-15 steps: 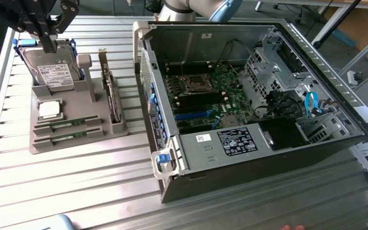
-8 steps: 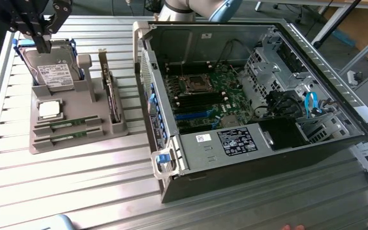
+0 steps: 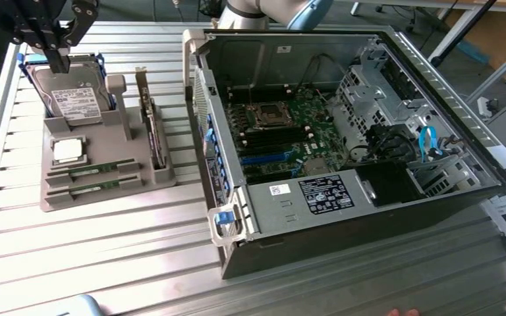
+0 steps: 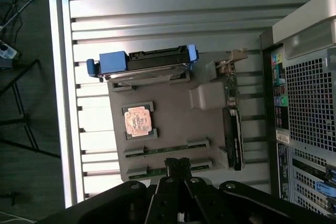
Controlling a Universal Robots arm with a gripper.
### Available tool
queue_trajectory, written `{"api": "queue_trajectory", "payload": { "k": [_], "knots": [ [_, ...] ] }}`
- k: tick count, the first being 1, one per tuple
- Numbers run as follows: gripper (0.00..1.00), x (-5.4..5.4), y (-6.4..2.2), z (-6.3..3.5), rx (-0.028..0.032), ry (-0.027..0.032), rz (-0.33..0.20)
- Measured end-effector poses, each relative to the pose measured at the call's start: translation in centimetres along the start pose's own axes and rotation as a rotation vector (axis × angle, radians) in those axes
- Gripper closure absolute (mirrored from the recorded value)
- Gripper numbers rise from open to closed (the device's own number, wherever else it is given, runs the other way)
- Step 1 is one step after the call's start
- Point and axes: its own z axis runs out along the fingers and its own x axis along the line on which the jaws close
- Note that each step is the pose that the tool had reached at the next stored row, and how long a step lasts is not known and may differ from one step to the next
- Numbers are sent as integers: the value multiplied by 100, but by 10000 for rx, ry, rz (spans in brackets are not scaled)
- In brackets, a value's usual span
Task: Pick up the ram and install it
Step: 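Reach for the ram, then pick up the ram and move it above insertion slot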
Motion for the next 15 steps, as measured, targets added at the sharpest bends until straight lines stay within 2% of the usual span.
{"api": "queue_trajectory", "payload": {
  "k": [8, 15],
  "knots": [
    [89, -5, -47, -3, 13, 0, -2],
    [89, -5, -52, -2, 13, -1, -2]
  ]
}}
